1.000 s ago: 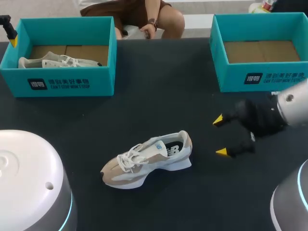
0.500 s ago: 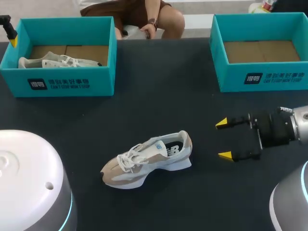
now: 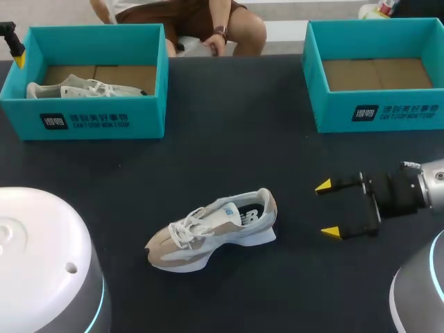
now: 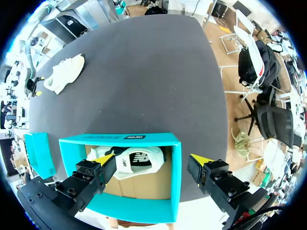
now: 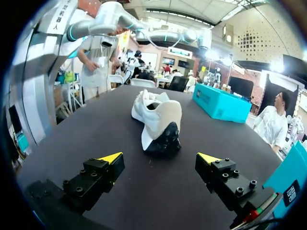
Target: Take the shoe out of the shoebox, open the shoe tongue, remove and reinsert the insole, then place the shoe into the shoebox
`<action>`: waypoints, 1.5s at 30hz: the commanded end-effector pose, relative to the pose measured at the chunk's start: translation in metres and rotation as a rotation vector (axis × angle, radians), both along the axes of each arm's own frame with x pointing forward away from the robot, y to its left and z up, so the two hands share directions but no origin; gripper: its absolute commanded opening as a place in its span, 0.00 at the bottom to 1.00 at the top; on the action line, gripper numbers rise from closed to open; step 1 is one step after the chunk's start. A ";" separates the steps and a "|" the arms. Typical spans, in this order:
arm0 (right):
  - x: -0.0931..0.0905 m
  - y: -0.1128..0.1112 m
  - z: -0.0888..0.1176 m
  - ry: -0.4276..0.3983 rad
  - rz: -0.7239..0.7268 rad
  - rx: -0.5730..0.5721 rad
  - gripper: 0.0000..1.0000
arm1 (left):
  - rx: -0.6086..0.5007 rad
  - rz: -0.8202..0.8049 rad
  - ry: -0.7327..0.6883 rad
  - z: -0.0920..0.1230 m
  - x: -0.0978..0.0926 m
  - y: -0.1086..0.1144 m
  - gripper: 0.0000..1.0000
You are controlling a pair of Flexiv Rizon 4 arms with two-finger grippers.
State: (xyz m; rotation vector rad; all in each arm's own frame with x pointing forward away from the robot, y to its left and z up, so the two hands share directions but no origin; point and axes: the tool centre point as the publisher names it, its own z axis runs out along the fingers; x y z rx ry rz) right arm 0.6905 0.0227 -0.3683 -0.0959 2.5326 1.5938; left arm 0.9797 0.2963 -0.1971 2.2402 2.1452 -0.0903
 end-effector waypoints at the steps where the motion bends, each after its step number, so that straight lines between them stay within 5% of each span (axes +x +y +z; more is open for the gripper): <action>1: 0.015 -0.002 -0.016 0.009 0.024 0.005 1.00 | 0.003 -0.001 -0.003 0.000 -0.001 0.000 1.00; 34: 0.025 -0.008 -0.028 -0.012 0.012 -0.008 1.00 | 0.003 -0.001 -0.003 0.000 -0.001 0.000 1.00; 45: 0.051 0.022 -0.030 0.042 0.169 -0.078 1.00 | 0.003 -0.001 -0.003 0.000 -0.001 0.000 1.00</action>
